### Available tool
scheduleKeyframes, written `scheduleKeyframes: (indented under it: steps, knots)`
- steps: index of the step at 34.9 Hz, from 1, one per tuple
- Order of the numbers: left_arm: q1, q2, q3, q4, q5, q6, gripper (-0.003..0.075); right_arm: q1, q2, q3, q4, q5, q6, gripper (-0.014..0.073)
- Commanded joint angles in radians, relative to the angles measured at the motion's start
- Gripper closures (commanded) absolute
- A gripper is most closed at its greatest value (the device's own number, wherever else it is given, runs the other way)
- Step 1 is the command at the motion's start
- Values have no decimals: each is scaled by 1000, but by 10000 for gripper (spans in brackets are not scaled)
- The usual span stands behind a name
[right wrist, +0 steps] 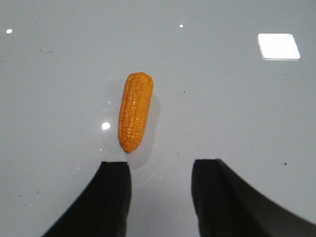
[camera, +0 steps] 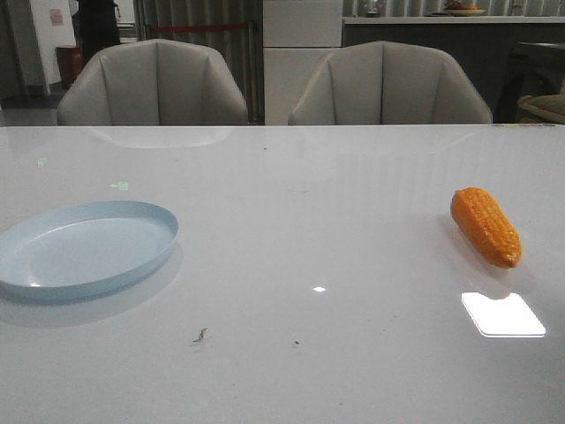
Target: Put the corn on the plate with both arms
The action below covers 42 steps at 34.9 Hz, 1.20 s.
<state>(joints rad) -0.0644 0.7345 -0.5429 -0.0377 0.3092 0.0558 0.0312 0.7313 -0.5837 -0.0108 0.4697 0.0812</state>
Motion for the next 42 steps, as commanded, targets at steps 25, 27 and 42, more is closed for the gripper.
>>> scheduleKeyframes:
  steps: [25,27,42]
  knots:
    - [3,257,-147,-159,50,-11,269,-3,1,-35,-7,-72,-4,137]
    - [3,314,-191,-159,63,-11,269,-3,1,-35,-8,-71,-4,137]
    - [3,830,-625,-159,246,-11,269,-3,1,-35,-8,-68,-4,137]
